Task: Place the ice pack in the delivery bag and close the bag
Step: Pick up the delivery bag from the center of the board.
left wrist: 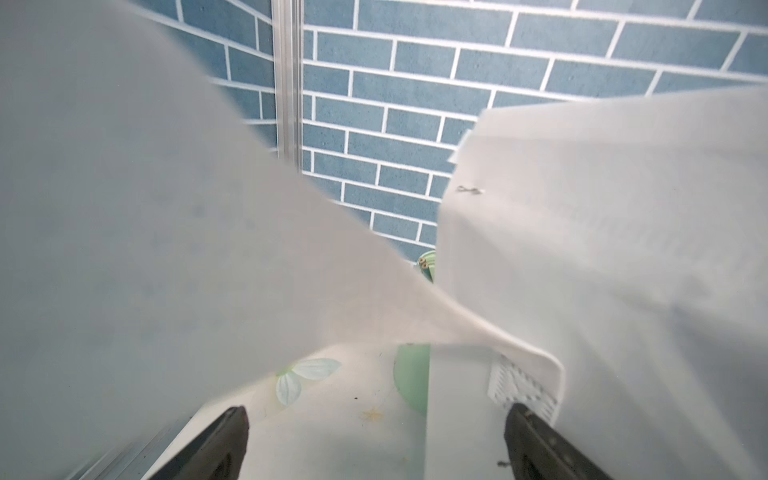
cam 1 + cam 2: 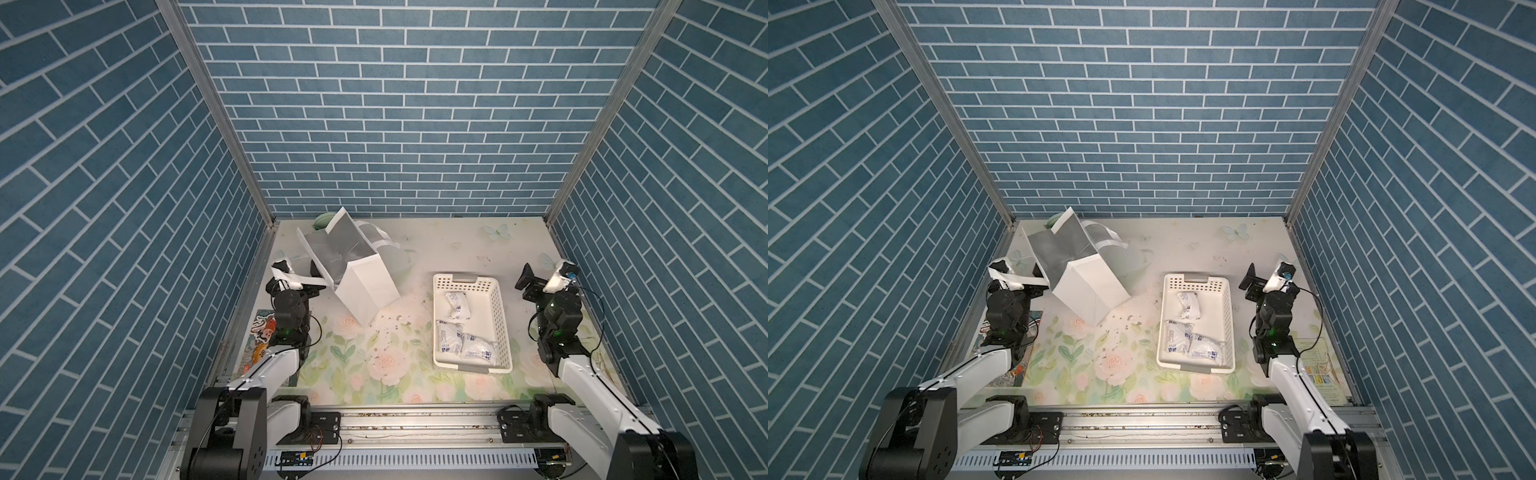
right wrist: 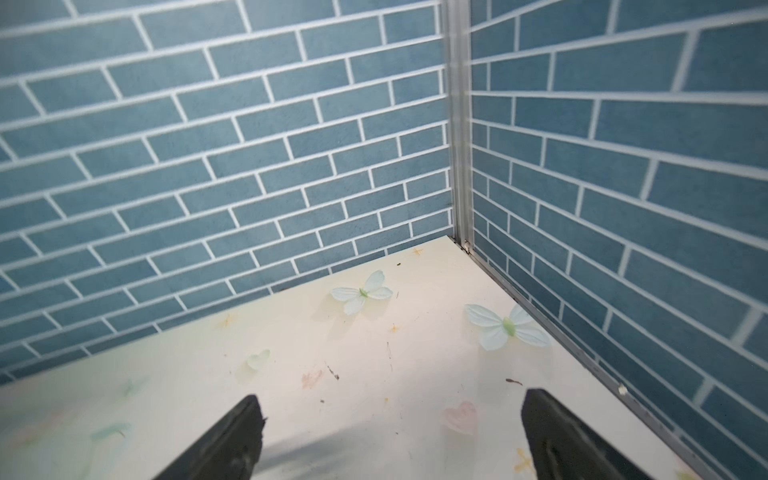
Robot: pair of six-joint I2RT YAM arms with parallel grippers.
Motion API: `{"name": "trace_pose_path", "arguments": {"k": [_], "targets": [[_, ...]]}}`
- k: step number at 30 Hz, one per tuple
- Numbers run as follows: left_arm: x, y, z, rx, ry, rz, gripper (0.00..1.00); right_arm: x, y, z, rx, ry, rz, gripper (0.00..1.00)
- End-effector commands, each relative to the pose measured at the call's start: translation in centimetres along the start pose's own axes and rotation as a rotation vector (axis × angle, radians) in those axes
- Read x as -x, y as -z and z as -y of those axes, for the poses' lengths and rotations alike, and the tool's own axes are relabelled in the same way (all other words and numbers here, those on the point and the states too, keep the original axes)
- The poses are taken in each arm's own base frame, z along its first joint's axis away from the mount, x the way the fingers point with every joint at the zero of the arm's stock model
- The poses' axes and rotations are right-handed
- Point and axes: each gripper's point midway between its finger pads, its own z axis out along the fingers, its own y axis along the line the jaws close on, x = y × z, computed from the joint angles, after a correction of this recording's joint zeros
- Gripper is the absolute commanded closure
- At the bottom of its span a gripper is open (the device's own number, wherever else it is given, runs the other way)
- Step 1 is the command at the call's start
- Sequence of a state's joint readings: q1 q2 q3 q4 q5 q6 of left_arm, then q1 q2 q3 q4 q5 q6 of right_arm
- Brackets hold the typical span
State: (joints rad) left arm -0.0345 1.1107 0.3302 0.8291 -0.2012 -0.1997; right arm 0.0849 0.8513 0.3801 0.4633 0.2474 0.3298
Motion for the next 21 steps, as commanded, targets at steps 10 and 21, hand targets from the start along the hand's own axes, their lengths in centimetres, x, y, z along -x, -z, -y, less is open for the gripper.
{"name": "trace_pose_path", "arguments": {"k": [10, 21], "targets": [[-5.6, 0.7, 1.2, -0.071, 0.186, -0.265, 0.00, 2.3, 2.2, -10.8, 0.376, -0.192, -0.302, 0.00], [-7.3, 0.6, 2.2, -0.122, 0.149, -0.357, 0.00, 2.4, 0.9, -35.2, 0.727, 0.261, -0.509, 0.00]]}}
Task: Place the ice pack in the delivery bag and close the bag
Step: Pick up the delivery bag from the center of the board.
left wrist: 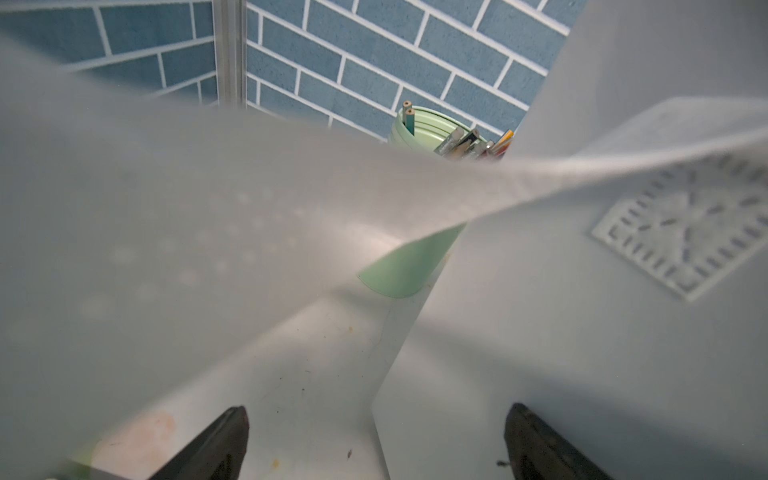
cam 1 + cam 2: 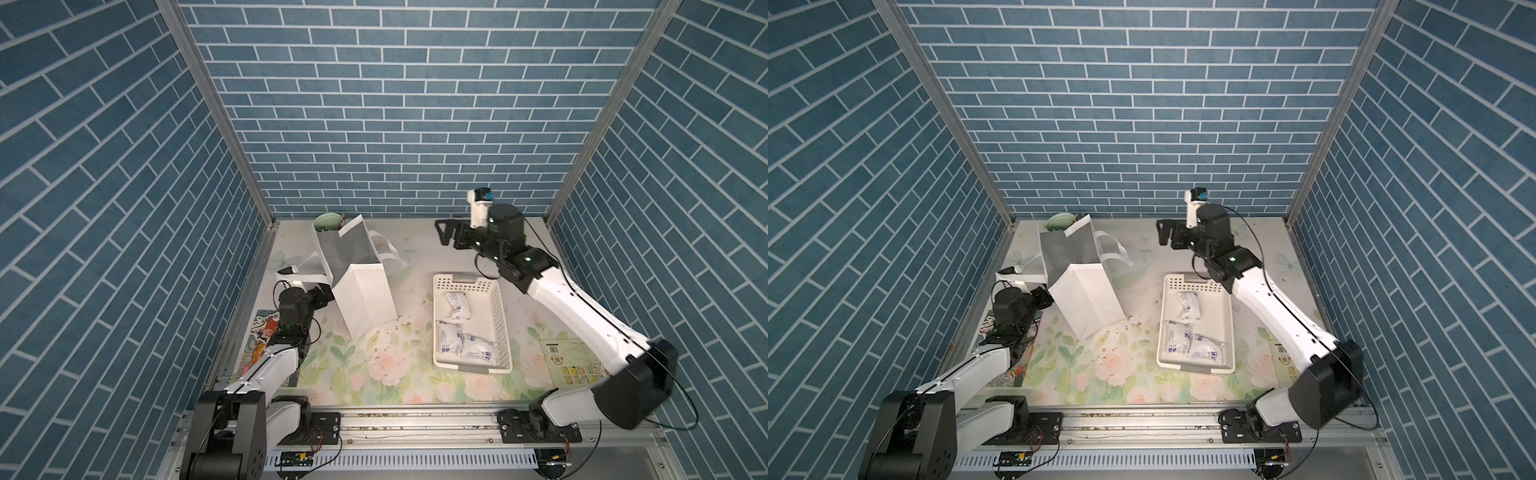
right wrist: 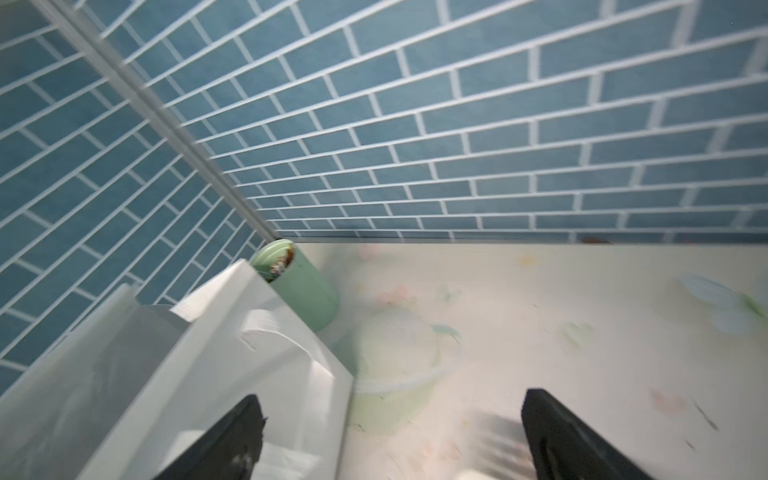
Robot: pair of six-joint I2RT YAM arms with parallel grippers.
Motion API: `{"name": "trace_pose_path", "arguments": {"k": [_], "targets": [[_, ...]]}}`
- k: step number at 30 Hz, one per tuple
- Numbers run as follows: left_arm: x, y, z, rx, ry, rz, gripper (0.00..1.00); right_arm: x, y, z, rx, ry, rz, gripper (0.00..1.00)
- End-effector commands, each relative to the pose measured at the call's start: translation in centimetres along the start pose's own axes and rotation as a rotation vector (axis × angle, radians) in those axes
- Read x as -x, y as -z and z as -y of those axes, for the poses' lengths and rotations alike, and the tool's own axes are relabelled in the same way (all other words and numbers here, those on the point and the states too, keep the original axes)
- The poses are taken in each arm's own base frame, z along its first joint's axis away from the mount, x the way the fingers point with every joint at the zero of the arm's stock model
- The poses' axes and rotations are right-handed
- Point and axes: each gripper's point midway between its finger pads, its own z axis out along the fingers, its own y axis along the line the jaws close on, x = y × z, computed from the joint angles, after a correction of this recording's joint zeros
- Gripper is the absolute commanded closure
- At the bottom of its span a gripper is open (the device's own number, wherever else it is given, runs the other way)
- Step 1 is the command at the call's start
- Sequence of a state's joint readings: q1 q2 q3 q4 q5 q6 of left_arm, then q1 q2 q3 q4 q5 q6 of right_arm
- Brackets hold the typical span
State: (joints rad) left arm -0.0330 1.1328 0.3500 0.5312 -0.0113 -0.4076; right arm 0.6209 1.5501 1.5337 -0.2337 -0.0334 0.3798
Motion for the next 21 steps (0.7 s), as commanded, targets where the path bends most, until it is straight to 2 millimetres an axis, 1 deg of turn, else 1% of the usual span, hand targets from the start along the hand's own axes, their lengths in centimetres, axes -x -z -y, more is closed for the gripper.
{"name": "trace_pose_path", "arguments": {"k": [1, 2, 5, 6, 8, 10, 12, 15, 18, 19, 21], "targets": [[0.0, -0.4, 0.7, -0.028, -0.016, -0.032, 0.00, -1.1, -3.4, -3.6, -0.009, 0.177, -0.141, 0.00], [-0.1, -0.5, 0.6, -0.024, -0.017, -0.037, 0.00, -0.3, -4.6, -4.8, -0.009, 0.202, -0.149, 0.00], [-0.2, -0.4, 0.4, -0.017, -0.017, -0.038, 0.00, 0.2, -7.7, -7.6, -0.007, 0.257, -0.199, 0.00], [-0.2, -0.3, 0.4, -0.019, -0.016, -0.035, 0.00, 1.0, -8.0, -8.6, 0.010, 0.269, -0.186, 0.00], [-0.1, -0.2, 0.5, -0.022, -0.016, -0.028, 0.00, -1.6, -10.5, -9.2, 0.016, 0.291, -0.244, 0.00], [0.1, 0.0, 0.5, -0.028, -0.014, -0.020, 0.00, -4.0, -11.6, -9.1, 0.011, 0.296, -0.296, 0.00], [0.1, 0.1, 0.8, -0.042, -0.016, -0.017, 0.01, -6.0, -11.9, -9.5, 0.034, 0.298, -0.326, 0.00], [0.0, 0.0, 1.1, -0.060, -0.015, -0.024, 0.00, -6.7, -11.6, -10.4, 0.052, 0.302, -0.319, 0.00], [0.0, 0.0, 1.1, -0.061, 0.000, -0.024, 0.00, -7.0, -11.2, -10.8, 0.032, 0.316, -0.332, 0.03], [0.0, 0.0, 1.0, -0.051, 0.016, -0.022, 0.00, -7.4, -11.3, -10.9, 0.030, 0.319, -0.343, 0.06], [0.1, 0.4, 0.4, -0.026, 0.049, -0.008, 0.00, -8.4, -11.6, -11.1, 0.028, 0.329, -0.373, 0.18]]}}
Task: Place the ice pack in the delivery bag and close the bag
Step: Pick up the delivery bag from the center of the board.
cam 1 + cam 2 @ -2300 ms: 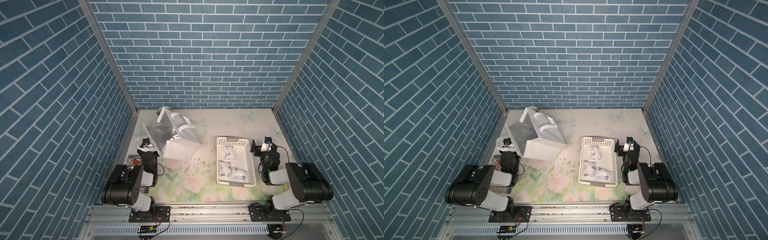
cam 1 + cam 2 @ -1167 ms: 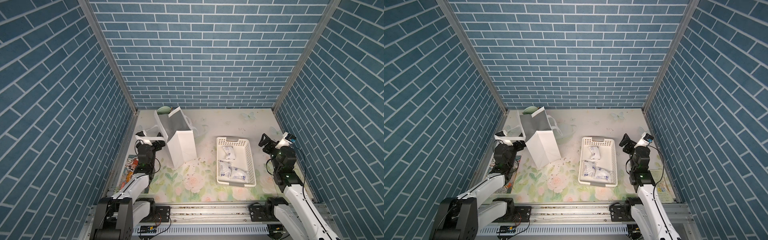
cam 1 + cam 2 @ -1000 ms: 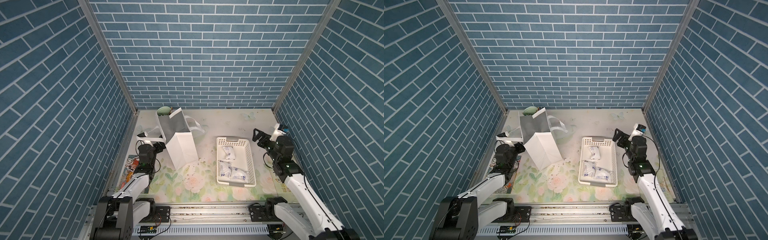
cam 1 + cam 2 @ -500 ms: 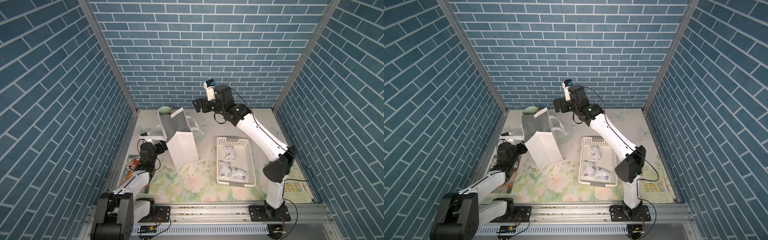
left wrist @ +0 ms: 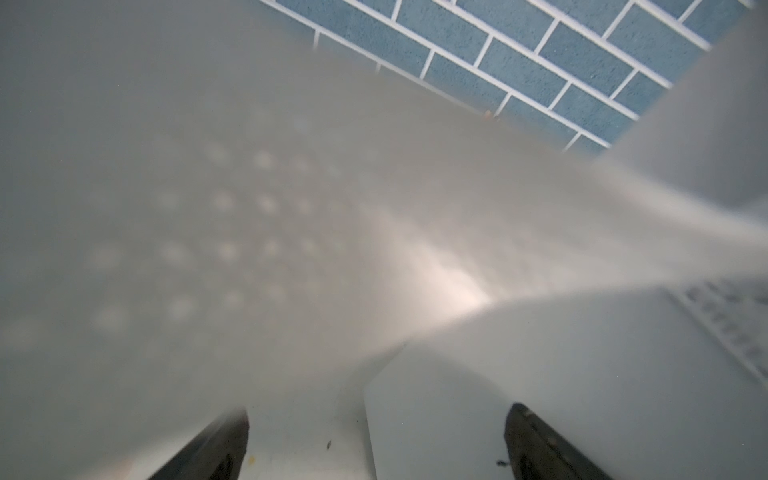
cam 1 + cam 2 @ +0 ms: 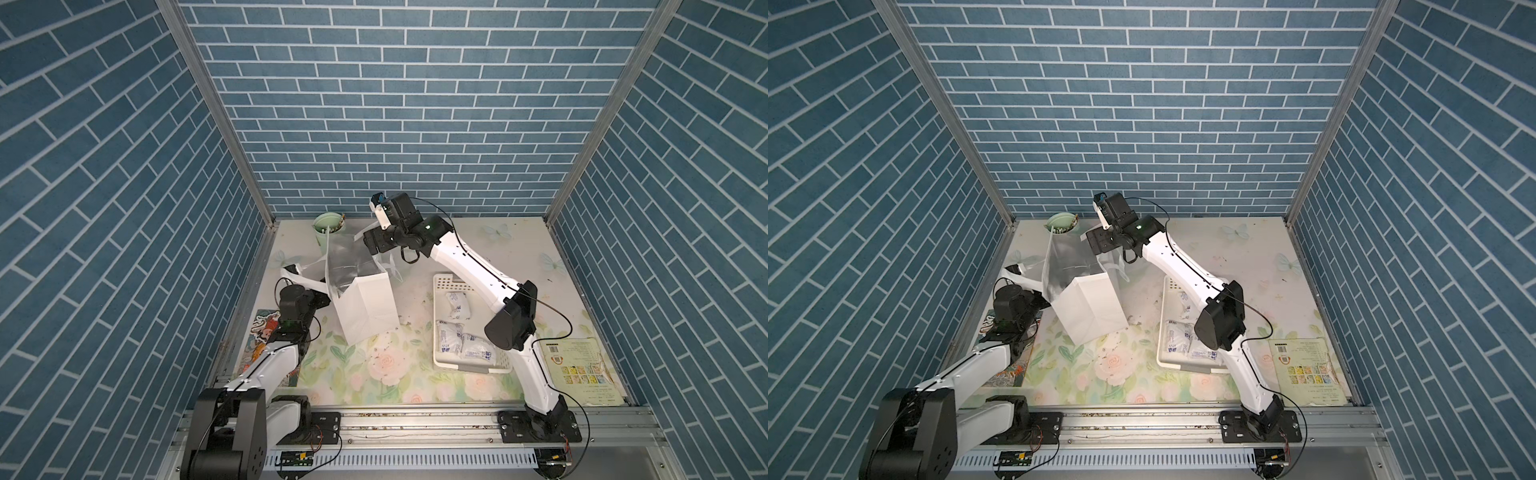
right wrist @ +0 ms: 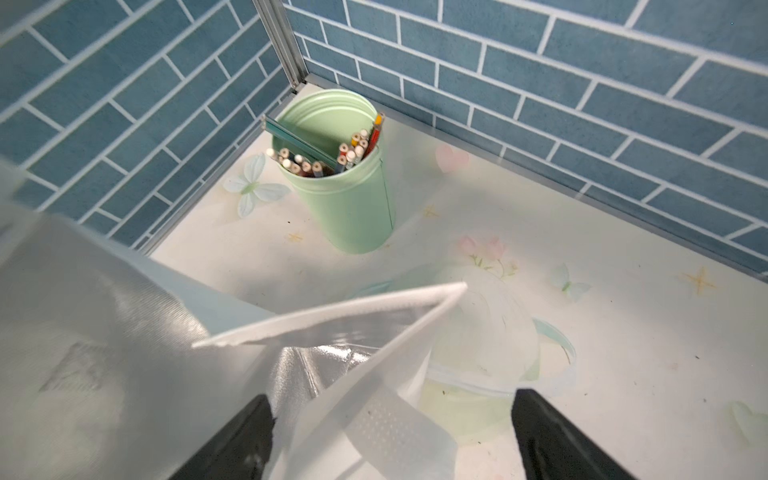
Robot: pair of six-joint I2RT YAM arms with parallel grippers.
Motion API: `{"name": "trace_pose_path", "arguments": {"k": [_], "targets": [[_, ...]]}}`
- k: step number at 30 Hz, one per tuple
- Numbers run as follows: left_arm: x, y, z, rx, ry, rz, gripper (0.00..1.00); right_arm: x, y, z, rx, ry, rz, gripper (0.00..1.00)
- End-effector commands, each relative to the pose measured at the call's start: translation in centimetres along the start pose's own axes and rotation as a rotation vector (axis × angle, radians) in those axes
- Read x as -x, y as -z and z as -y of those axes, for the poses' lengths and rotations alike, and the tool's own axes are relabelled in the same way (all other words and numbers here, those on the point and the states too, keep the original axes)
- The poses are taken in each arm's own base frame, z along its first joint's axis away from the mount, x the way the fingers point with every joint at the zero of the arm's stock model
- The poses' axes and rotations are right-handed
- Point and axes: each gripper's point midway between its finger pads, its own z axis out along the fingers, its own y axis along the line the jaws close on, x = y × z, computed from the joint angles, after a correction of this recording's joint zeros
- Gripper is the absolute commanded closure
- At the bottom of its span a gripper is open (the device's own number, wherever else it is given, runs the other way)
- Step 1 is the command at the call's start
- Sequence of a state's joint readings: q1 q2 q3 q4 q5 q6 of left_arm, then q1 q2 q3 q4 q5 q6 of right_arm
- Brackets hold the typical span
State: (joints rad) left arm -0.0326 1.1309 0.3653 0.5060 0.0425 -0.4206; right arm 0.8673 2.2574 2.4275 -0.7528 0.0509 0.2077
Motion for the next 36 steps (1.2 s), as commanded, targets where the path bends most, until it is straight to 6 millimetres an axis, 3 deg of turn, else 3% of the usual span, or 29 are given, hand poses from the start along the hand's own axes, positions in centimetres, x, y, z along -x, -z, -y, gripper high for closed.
{"name": "trace_pose_path", "arguments": {"k": [1, 8, 13, 14, 19, 25, 28, 31, 36], "targets": [[0.4, 0.7, -0.5, 0.017, 0.039, 0.033, 0.00, -0.5, 1.0, -0.5, -0.025, 0.032, -0.037, 0.27], [1.3, 1.6, 0.5, -0.039, 0.035, 0.077, 0.00, -1.6, 1.0, -0.9, -0.030, 0.013, -0.065, 0.57], [1.0, 1.8, 2.4, -0.148, 0.041, 0.052, 0.00, -0.4, 2.2, -0.3, -0.073, -0.012, -0.011, 0.99], [0.9, 1.9, 2.5, -0.153, 0.052, 0.050, 0.00, 0.0, 2.2, 0.1, -0.096, -0.023, 0.007, 1.00], [0.6, 3.5, 4.5, -0.294, 0.063, 0.067, 0.01, 5.7, 5.9, 1.5, -0.137, -0.117, 0.233, 1.00], [-1.3, 3.3, 5.4, -0.362, 0.037, -0.002, 0.00, 11.1, 10.5, 0.1, 0.004, -0.226, 0.450, 1.00], [-2.8, 1.8, 5.1, -0.340, 0.032, -0.100, 0.00, 12.1, 12.2, -2.0, 0.137, -0.235, 0.494, 1.00], [-4.2, 0.3, 4.8, -0.315, 0.034, -0.186, 0.00, 12.0, 12.9, -3.1, 0.210, -0.242, 0.487, 1.00], [-4.5, 0.0, 4.3, -0.285, 0.045, -0.206, 0.00, 11.4, 14.4, -2.2, 0.149, -0.265, 0.511, 1.00]]}}
